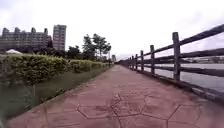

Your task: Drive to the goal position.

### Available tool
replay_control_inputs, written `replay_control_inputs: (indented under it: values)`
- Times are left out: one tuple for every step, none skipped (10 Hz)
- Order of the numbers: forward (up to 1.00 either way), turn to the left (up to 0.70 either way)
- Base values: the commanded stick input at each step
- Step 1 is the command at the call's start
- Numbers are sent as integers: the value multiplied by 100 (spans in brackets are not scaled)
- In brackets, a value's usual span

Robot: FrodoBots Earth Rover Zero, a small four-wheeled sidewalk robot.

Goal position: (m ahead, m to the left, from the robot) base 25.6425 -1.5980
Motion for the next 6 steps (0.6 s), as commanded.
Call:
replay_control_inputs:
  values:
    - [100, 0]
    - [100, 0]
    - [100, 0]
    - [100, 0]
    - [100, 0]
    - [100, 0]
